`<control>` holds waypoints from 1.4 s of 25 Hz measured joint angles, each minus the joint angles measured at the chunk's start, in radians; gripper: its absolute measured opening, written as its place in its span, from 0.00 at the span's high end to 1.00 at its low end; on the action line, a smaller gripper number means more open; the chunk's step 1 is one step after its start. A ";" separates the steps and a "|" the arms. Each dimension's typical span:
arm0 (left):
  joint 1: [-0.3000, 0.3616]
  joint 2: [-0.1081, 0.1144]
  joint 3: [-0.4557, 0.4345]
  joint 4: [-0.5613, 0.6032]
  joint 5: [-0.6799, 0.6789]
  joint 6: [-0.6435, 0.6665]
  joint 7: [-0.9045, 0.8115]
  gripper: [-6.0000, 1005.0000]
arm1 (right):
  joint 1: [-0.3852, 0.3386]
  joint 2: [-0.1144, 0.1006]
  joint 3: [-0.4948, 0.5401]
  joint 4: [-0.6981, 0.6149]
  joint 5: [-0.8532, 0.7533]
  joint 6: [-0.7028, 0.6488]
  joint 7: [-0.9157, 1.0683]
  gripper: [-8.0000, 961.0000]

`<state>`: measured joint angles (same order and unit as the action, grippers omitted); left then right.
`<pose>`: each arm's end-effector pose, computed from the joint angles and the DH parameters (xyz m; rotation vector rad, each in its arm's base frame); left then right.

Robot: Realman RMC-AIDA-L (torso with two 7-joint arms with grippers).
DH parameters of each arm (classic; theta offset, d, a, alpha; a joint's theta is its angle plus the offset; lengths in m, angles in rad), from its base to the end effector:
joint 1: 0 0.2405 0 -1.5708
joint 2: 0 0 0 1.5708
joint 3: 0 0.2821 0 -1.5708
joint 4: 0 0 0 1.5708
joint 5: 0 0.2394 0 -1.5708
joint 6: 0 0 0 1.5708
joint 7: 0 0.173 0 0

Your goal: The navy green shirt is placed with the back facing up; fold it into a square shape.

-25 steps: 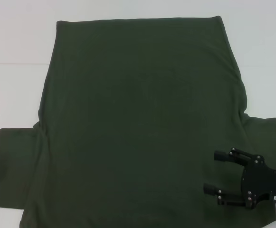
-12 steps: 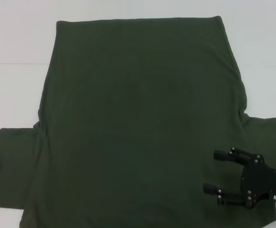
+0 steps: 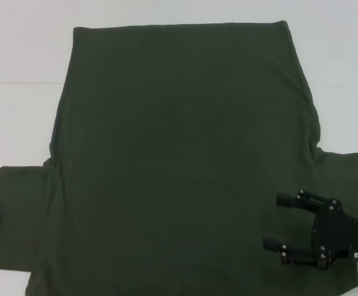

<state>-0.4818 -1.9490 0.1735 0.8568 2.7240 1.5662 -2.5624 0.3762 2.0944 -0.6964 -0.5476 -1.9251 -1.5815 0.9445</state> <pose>-0.4432 0.3249 0.0942 -1.5704 -2.1456 -0.3323 0.3304 0.3143 -0.0596 -2.6727 0.3350 0.7268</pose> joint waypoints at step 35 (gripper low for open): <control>-0.009 0.000 0.023 -0.024 0.014 -0.045 0.005 0.08 | 0.004 -0.001 0.000 -0.005 0.000 -0.004 0.000 0.05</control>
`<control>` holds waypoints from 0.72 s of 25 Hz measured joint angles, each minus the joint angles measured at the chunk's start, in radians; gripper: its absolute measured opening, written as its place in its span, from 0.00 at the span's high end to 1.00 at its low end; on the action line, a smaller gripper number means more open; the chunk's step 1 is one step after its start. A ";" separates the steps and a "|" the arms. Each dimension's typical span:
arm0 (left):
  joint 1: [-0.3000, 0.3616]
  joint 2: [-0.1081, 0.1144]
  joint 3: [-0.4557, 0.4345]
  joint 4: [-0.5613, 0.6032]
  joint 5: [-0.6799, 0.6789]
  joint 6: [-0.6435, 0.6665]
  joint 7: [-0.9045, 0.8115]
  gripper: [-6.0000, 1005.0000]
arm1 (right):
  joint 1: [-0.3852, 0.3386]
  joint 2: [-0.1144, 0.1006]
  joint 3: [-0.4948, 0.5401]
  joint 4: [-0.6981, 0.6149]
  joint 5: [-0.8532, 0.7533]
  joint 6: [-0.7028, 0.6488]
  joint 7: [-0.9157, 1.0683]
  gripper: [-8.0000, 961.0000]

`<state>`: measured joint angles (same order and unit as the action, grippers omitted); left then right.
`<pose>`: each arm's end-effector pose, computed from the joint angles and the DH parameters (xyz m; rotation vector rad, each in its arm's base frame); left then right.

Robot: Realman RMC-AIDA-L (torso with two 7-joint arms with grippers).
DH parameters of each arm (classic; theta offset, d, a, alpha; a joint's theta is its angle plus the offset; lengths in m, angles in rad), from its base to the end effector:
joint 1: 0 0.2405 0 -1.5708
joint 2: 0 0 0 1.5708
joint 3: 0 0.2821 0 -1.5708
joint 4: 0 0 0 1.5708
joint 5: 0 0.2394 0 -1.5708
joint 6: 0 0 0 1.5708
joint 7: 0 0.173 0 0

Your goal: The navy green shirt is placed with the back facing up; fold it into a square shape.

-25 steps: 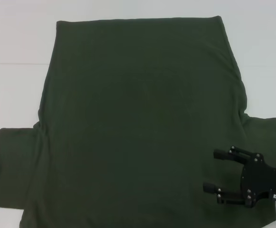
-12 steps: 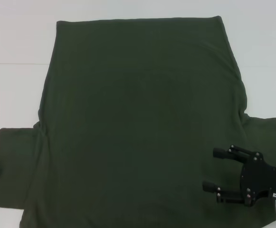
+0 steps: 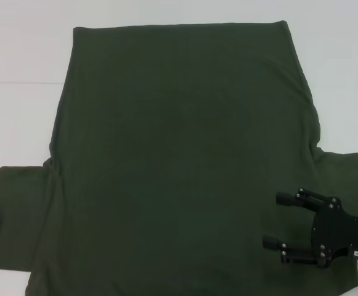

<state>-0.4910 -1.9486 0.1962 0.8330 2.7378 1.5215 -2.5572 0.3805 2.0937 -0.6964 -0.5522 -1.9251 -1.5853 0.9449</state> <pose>-0.4460 0.3309 0.0891 -1.5756 -2.1247 -0.2931 0.3286 0.3160 -0.0584 -2.6752 0.3229 0.7283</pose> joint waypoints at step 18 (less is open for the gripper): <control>-0.013 0.002 0.004 -0.026 -0.004 -0.005 0.000 0.09 | 0.000 0.001 0.000 0.000 0.000 -0.003 0.000 0.05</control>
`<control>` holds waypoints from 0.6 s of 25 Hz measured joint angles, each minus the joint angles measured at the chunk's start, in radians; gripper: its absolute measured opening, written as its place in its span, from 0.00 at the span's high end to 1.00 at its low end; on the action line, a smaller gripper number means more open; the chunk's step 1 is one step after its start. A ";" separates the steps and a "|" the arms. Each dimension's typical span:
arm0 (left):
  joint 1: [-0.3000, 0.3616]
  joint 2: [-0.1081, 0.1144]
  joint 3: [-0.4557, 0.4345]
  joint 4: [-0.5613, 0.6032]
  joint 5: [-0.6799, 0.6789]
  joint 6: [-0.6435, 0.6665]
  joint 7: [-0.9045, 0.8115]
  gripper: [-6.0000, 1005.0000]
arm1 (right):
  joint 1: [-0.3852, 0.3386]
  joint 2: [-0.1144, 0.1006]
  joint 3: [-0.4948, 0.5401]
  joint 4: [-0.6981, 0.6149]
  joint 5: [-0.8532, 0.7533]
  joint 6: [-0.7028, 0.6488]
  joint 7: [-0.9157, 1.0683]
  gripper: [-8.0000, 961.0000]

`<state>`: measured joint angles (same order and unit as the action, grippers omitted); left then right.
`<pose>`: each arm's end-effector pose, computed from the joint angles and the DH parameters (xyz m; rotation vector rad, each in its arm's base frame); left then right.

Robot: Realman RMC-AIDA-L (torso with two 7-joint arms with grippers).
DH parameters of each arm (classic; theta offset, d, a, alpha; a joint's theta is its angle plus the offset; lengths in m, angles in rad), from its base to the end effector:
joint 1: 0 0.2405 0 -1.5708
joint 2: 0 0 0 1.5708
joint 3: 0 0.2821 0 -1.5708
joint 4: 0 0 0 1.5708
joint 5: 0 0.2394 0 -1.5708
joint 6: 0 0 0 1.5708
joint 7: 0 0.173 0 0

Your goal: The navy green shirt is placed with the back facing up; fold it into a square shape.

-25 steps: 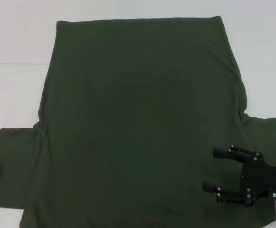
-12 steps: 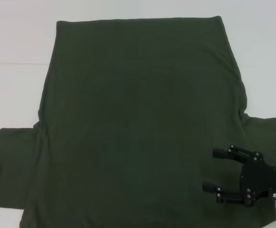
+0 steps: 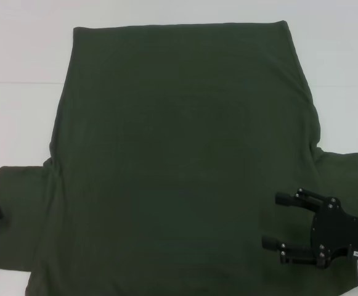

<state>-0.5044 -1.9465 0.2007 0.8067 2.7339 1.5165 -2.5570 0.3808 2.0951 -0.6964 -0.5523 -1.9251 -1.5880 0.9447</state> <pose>-0.4416 0.3364 0.0828 -1.5967 -2.1338 -0.2999 0.3278 0.3157 -0.0589 -2.6767 0.3217 0.7329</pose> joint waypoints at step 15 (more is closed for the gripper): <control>-0.032 0.001 0.014 -0.028 -0.011 0.009 0.015 0.12 | 0.001 0.000 0.000 0.000 0.000 0.001 0.000 0.05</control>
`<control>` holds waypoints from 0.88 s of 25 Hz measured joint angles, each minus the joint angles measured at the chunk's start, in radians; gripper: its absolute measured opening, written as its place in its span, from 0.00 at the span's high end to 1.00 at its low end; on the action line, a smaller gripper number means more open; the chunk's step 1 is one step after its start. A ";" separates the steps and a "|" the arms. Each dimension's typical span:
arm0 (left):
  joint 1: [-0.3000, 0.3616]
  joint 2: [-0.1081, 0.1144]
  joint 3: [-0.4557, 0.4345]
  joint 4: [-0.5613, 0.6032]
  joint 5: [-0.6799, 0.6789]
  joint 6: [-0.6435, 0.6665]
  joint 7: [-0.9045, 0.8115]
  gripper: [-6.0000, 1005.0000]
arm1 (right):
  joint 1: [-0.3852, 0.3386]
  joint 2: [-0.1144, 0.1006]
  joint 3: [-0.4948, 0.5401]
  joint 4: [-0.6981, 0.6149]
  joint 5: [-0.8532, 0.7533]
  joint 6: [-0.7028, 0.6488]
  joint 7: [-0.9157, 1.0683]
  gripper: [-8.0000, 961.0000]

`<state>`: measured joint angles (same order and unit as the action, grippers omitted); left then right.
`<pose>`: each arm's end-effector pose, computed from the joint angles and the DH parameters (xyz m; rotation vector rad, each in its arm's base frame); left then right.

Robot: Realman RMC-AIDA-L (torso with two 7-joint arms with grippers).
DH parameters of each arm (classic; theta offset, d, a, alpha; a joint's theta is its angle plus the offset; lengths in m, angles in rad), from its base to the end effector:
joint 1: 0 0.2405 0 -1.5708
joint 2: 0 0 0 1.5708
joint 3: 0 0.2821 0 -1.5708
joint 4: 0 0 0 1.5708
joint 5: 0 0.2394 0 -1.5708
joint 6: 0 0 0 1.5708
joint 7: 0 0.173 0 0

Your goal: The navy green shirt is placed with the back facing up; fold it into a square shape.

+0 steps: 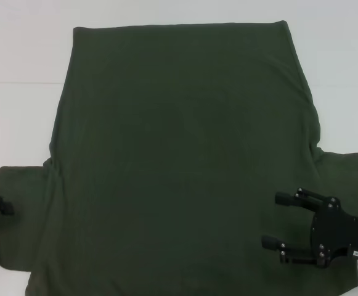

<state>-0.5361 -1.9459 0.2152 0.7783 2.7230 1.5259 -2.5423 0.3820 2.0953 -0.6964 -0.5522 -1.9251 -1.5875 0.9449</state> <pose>-0.4275 0.3490 0.0736 -1.6730 -2.1262 -0.3062 0.3274 0.3161 -0.0590 -2.6769 0.3208 0.7331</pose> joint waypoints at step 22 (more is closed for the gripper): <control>0.005 -0.006 0.048 0.003 0.011 -0.037 0.028 0.81 | 0.000 -0.002 0.000 0.000 0.012 -0.019 0.000 0.05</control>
<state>-0.5312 -1.9516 0.2634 0.7816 2.7341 1.4889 -2.5143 0.3819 2.0937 -0.6964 -0.5525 -1.9127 -1.6061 0.9449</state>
